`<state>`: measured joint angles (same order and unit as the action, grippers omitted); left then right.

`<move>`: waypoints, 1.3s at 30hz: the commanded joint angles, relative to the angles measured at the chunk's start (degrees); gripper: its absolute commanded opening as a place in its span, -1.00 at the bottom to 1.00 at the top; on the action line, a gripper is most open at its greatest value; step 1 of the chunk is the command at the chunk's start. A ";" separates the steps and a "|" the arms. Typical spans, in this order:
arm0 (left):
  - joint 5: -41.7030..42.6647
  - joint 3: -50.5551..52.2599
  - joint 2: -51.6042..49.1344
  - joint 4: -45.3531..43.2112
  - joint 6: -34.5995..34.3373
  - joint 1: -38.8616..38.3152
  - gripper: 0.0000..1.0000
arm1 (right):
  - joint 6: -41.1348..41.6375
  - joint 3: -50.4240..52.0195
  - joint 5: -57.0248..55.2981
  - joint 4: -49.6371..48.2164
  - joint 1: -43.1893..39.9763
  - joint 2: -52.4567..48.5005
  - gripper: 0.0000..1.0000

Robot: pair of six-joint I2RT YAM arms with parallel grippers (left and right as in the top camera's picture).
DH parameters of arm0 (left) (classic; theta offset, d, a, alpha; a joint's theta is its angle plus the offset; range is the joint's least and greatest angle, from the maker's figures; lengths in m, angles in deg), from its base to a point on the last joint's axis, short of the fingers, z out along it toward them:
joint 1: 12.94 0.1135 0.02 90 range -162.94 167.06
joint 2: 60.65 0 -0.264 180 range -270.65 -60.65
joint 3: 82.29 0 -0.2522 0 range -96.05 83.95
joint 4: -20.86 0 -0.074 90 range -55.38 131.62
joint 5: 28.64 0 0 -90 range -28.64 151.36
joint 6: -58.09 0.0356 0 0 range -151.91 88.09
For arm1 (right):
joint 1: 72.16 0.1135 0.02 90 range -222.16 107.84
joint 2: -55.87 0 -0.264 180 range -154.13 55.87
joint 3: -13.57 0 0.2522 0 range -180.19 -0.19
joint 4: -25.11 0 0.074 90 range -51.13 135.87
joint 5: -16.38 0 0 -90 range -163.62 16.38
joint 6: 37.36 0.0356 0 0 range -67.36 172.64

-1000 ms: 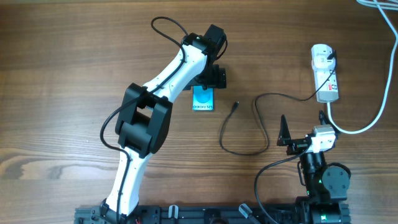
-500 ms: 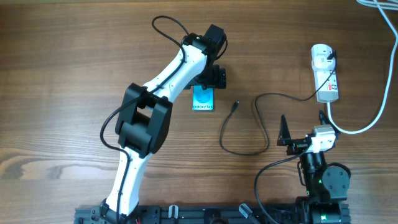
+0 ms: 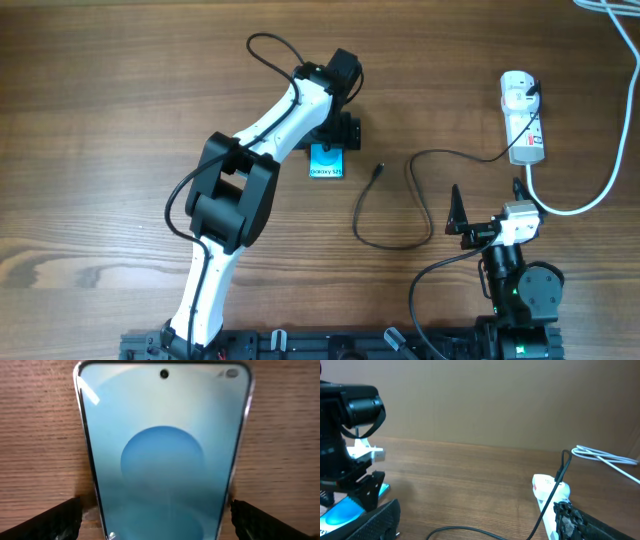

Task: Plug charger to phone and switch on socket
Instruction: 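Close the left gripper on the phone's top edge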

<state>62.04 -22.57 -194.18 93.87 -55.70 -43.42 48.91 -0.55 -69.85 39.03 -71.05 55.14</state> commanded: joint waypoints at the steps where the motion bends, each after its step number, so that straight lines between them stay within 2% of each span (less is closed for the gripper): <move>1: -0.74 0.55 -0.85 -0.72 0.87 -0.22 0.99 | 0.87 0.07 -0.52 -0.17 0.22 0.46 1.00; 39: -0.57 0.55 -4.31 -0.24 1.07 -0.26 0.99 | 0.85 0.07 -0.52 -0.17 0.22 0.46 1.00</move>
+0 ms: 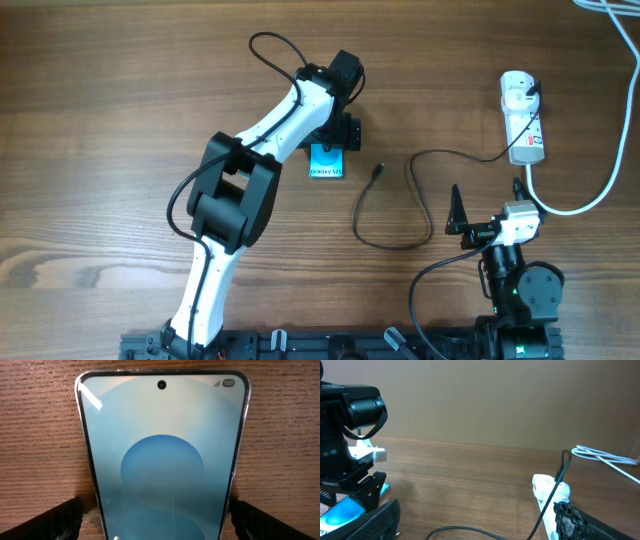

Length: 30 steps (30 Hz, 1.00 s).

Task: Plug charger to phone and switch on socket
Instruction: 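Close the left gripper on the phone's top edge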

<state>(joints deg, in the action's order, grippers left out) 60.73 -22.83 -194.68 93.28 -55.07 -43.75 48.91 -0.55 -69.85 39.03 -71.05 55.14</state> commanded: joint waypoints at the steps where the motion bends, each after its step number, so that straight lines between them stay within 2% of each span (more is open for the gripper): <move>1: 0.74 0.81 -3.80 0.35 0.44 0.07 0.99 | 0.87 0.07 -0.52 -0.17 0.22 0.46 1.00; 11: 0.74 0.81 -3.78 0.68 0.44 0.07 0.77 | 0.87 0.07 -0.52 -0.17 0.22 0.46 1.00; 16: 0.74 0.70 -3.76 0.68 0.44 0.07 0.58 | 0.85 0.07 -0.52 -0.17 0.22 0.46 1.00; 30: 0.76 0.70 0.66 0.92 0.00 0.07 0.56 | 0.85 0.07 -0.52 -0.17 0.22 0.46 1.00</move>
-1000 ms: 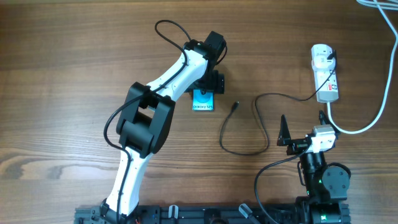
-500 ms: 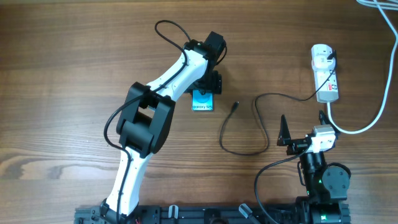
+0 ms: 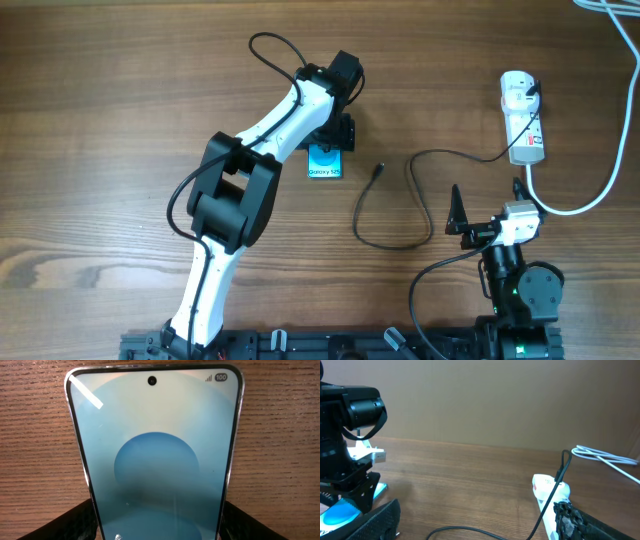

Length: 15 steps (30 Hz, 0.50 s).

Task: Plug charger to phone and switch on socket
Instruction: 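Close the left gripper on the phone's top edge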

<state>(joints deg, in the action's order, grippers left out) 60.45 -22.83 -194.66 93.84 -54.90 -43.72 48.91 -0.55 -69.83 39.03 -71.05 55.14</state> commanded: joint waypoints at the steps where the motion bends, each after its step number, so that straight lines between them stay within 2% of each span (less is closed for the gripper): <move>1: 1.05 0.70 1.07 0.48 -0.20 0.04 0.54 | 0.87 0.07 -0.55 -0.17 0.22 0.46 1.00; 15: 1.53 0.70 4.15 3.43 -1.95 0.07 0.54 | 0.85 0.07 -0.55 -0.17 0.22 0.46 1.00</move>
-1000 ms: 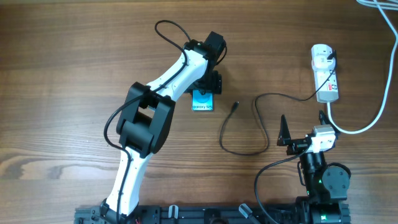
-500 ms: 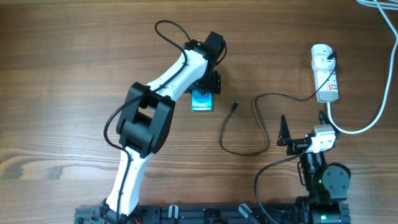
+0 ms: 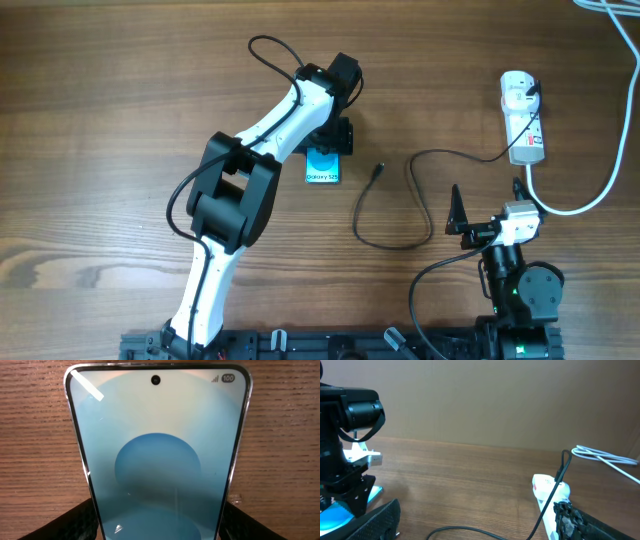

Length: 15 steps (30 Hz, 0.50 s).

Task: Plug charger to phone and switch on socket
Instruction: 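Close the left gripper on the phone's top edge, then lift the phone with the left gripper and hold it upright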

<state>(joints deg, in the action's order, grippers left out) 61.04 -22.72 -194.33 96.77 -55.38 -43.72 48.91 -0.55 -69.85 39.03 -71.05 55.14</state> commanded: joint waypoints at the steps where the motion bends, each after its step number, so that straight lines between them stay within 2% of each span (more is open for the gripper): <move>1: 1.62 0.59 4.39 0.50 -1.68 0.07 0.54 | 0.85 0.07 -0.52 -0.17 0.22 0.46 1.00; 5: 4.59 0.59 7.41 1.14 -2.78 0.35 0.54 | 0.85 0.07 -0.52 -0.17 0.22 0.46 1.00; 8: 10.36 0.59 9.42 2.29 -2.75 0.83 0.54 | 0.87 0.07 -0.52 -0.17 0.22 0.46 1.00; 15: 35.12 0.59 11.47 4.15 -2.71 4.20 0.54 | 0.85 0.07 -0.52 -0.17 0.22 0.46 1.00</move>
<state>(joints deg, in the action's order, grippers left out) 81.48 -22.15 -185.64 100.58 -57.74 -41.32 48.91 -0.55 -69.85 39.03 -71.05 55.14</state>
